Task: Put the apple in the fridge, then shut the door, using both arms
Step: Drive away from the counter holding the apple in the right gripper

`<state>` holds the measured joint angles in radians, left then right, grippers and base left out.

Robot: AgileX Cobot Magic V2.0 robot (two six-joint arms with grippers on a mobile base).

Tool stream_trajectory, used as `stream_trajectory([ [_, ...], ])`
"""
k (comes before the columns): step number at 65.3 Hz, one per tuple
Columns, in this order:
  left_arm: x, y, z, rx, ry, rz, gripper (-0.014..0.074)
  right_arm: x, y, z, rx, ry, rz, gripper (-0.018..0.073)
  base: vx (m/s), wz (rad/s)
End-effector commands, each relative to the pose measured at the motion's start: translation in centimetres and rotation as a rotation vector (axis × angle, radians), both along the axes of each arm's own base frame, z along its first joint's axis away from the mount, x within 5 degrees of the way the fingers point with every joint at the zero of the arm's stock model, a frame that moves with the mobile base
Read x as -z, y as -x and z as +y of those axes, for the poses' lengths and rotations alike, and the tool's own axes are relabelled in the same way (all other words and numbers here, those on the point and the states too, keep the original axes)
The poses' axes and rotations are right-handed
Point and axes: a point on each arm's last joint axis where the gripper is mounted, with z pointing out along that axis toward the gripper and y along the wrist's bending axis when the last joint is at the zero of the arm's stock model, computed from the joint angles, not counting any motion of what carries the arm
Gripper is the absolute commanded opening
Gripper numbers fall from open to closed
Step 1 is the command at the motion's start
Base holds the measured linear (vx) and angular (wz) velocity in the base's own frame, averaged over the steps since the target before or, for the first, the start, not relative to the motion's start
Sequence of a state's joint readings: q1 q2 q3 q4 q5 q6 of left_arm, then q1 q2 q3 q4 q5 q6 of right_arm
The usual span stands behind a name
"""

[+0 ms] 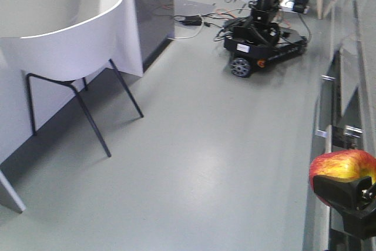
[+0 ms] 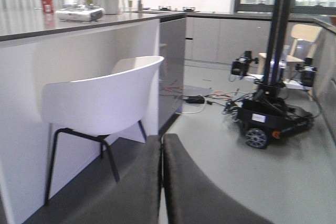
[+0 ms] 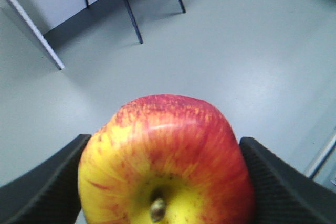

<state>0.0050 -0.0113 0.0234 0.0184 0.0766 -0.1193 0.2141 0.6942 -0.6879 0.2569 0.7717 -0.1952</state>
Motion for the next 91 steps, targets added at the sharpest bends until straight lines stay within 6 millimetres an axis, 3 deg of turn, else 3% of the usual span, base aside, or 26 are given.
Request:
stream_trajectory([
  [1,0.16,0.02,-0.04,0.006,0.012,-0.064,-0.0006,-1.37,-0.36,0.01,0.015,-0.03,-0.089,0.0162,0.01,0.37],
  [91,0.16,0.02,-0.04,0.006,0.012,-0.064,-0.0006,-1.36,-0.36,0.01,0.015,-0.029,-0.088,0.0162,-0.03,0.38],
])
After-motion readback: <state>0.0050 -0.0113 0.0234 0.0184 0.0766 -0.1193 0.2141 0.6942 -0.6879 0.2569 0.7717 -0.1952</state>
